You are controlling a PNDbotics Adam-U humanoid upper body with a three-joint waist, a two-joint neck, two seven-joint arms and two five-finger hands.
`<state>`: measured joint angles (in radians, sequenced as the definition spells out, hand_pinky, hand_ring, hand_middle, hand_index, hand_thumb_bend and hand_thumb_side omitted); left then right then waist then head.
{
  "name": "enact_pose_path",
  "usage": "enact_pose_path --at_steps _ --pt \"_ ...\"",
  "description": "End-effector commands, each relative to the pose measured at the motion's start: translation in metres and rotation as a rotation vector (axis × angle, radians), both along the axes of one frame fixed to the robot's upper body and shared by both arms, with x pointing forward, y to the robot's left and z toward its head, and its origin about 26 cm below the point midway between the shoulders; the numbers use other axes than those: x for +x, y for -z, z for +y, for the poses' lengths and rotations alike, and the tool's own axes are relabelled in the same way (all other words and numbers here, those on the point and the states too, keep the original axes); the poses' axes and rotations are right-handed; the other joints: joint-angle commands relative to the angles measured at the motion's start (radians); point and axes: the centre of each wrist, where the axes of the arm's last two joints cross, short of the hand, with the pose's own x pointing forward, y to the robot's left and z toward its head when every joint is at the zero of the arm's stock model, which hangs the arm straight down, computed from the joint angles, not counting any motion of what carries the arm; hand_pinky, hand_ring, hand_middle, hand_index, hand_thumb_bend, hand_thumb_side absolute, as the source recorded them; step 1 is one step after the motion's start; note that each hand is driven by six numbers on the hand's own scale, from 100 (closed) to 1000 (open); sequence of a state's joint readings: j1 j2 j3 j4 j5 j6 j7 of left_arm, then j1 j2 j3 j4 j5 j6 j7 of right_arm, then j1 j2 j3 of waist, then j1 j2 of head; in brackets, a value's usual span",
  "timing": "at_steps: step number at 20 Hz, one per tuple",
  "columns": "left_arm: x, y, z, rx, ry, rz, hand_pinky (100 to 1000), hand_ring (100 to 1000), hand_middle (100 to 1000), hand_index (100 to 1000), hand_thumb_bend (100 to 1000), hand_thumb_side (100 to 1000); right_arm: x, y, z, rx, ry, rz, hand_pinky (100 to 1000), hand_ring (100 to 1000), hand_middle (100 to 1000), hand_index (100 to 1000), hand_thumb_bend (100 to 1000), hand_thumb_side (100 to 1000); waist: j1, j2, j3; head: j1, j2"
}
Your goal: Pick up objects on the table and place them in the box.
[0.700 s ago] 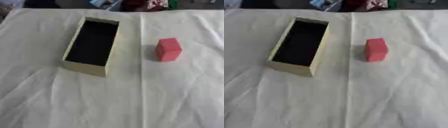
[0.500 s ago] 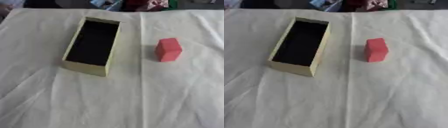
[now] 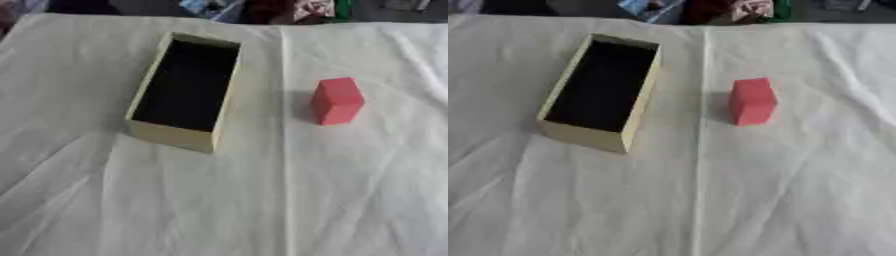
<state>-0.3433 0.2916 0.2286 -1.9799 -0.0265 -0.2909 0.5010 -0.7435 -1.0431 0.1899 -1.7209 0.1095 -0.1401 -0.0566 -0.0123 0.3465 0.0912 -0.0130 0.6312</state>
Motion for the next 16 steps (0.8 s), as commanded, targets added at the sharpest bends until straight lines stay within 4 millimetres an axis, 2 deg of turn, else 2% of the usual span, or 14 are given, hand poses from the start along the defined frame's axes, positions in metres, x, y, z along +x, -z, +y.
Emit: enact_pose_path --at_steps 1,6,12,16 --pt "-0.003 -0.011 0.0 0.038 0.01 -0.03 571 541 519 664 218 100 0.006 -0.01 -0.013 -0.149 0.073 0.02 839 864 882 900 100 438 -0.016 -0.04 0.003 -0.013 -0.004" --pt "-0.003 -0.01 0.0 0.043 0.013 -0.023 571 540 519 663 216 100 0.032 -0.002 -0.004 -0.265 0.085 0.088 839 871 890 921 100 436 -0.019 -0.044 -0.001 -0.016 -0.001" --pt "-0.004 -0.008 0.002 0.041 0.006 -0.013 570 540 518 662 215 100 0.068 0.007 0.026 -0.382 0.088 0.169 836 870 892 920 110 433 -0.013 -0.049 -0.014 -0.01 0.004" --pt "-0.004 -0.007 0.002 0.038 0.003 -0.01 570 540 518 662 213 100 0.086 0.006 0.037 -0.445 0.096 0.202 838 873 896 918 129 435 -0.01 -0.05 -0.018 -0.009 0.006"
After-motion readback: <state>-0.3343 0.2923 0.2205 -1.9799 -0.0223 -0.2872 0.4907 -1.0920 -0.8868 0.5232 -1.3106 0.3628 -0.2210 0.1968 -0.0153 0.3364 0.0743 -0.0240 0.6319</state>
